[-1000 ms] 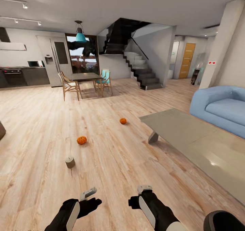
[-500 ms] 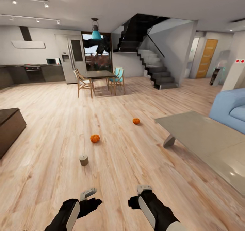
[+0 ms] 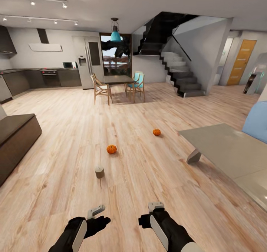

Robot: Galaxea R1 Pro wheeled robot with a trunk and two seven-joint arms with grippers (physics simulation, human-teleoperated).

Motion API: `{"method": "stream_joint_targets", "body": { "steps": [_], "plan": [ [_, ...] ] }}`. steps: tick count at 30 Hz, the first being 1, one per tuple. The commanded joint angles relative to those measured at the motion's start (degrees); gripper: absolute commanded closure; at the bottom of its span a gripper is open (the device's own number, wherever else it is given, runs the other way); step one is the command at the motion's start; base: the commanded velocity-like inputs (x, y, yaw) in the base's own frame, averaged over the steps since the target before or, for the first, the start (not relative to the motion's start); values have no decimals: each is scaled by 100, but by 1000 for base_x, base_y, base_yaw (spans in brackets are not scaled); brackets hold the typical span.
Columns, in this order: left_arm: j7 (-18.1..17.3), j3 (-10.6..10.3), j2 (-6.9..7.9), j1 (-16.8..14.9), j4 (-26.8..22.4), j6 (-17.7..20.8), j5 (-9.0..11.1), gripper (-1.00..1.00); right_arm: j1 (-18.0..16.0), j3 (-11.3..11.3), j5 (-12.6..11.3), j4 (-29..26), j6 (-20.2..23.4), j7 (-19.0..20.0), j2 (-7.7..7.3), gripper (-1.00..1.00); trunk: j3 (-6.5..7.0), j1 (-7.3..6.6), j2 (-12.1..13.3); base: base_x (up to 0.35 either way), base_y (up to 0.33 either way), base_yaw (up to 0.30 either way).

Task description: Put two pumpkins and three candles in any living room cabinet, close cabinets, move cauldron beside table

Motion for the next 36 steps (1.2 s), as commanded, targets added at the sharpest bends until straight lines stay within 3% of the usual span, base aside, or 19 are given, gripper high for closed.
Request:
{"method": "stream_joint_targets", "body": {
  "steps": [1,25,33,36],
  "plan": [
    [1,0,0,0,0,0,-1,-100,1,0,-1,4,-5,-1,0,-100,18,-23,42,0,0,6],
    [1,0,0,0,0,-8,2,-100,-2,-10,-18,10,-30,-34,0,-100,449,-550,1004,0,0,19],
    [97,4,4,0,0,-43,-11,-100,0,-9,-19,10,-35,-37,0,-100,449,-550,1004,0,0,270],
    [517,21,7,0,0,-58,-5,-100,-1,-9,-25,10,-36,-37,0,-100,449,-550,1004,0,0,289]
  ]
}}
